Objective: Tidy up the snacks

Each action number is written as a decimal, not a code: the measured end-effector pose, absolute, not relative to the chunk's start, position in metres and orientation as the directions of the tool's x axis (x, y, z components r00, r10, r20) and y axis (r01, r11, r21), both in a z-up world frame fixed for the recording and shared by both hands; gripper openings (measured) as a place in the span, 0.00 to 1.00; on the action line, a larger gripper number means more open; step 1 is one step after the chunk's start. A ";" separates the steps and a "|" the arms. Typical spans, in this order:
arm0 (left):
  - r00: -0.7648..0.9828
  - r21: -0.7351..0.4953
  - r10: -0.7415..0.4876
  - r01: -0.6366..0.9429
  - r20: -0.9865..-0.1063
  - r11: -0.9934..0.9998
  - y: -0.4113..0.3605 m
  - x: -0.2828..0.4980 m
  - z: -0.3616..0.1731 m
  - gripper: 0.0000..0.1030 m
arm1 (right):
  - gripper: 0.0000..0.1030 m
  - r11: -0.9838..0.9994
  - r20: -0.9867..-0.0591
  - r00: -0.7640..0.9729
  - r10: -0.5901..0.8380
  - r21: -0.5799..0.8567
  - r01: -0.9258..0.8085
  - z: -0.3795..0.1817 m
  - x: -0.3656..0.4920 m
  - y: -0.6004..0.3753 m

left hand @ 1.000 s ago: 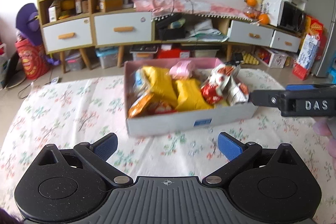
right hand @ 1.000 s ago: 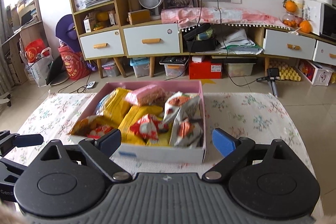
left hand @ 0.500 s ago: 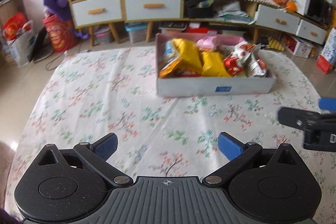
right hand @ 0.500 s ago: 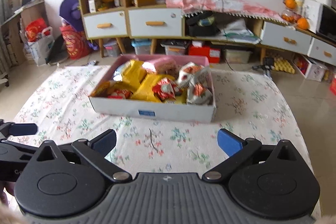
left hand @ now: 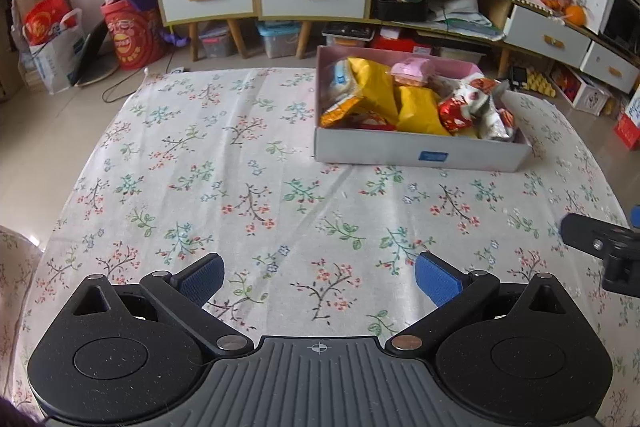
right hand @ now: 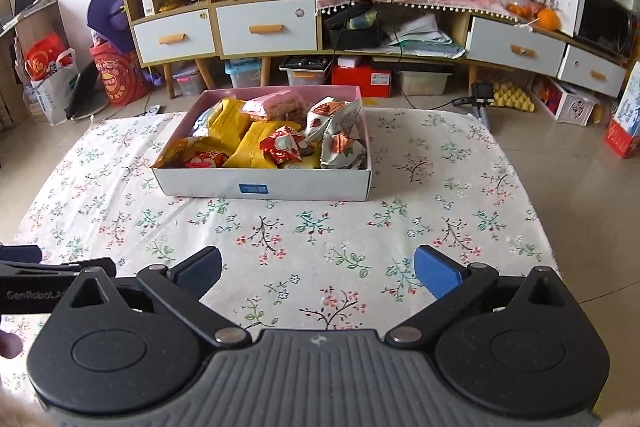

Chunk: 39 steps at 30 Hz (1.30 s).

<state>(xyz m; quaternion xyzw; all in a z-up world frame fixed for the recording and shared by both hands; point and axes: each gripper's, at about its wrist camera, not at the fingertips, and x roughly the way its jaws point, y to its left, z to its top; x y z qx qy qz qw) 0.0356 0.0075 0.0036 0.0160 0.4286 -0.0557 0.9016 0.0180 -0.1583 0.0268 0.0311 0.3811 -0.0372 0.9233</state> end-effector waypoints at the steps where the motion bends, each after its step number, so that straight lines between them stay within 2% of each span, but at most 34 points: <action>1: 0.626 -0.018 -0.091 0.121 -0.775 0.992 0.005 0.035 0.003 0.99 | 1.00 0.995 -0.708 0.705 -0.046 0.027 0.092 0.026 0.019 -0.158; 39: 0.632 -0.024 -0.086 0.107 -0.770 0.994 -0.006 0.033 0.005 0.99 | 1.00 0.996 -0.722 0.689 -0.071 -0.021 0.081 0.023 0.021 -0.149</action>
